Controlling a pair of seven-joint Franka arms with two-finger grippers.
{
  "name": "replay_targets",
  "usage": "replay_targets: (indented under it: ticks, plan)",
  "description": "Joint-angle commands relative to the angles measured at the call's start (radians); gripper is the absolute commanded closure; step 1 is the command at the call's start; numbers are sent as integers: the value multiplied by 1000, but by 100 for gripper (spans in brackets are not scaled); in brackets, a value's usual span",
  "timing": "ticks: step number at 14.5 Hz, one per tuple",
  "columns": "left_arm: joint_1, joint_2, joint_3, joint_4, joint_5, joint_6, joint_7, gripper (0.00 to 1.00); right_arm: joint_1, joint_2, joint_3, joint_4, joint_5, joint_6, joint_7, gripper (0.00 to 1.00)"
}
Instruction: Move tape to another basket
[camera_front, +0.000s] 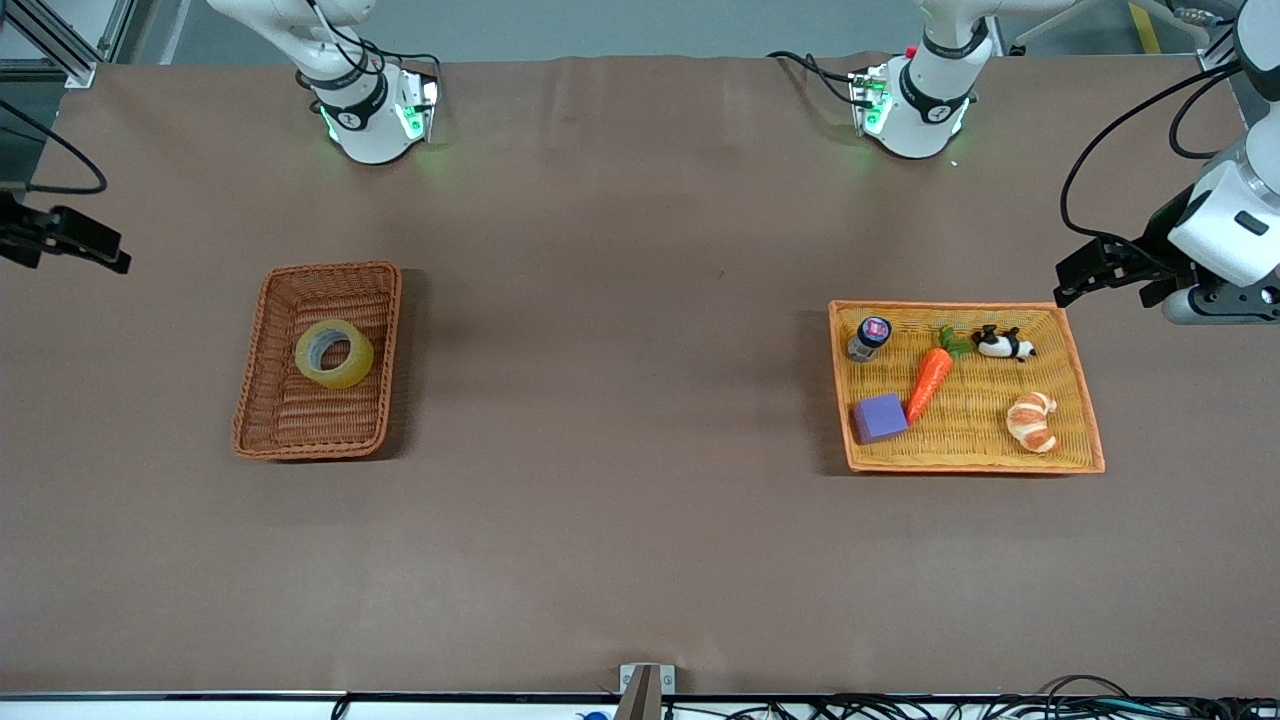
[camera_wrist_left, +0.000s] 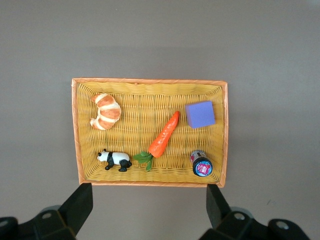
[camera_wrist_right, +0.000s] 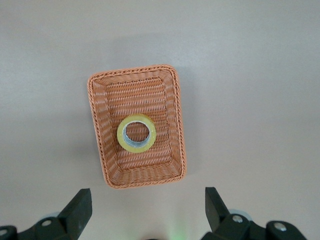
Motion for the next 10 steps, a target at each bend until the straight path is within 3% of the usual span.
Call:
replay_targets:
  ticks: [1,4,6,10]
  plan:
    - [2,-28,-4,4,-3,-21,5,0,-8,7,2,29,12,-22,14,0]
    - [2,-76,-10,-39,-3,-20,5,0,27,3,-31,26,12,-24,2,0]
    - [2,-76,-26,-34,0,-20,15,0,87,1,-97,26,12,-33,2,0]
    - [2,-65,-46,-24,0,-43,6,0,79,0,-90,25,12,-33,2,0]
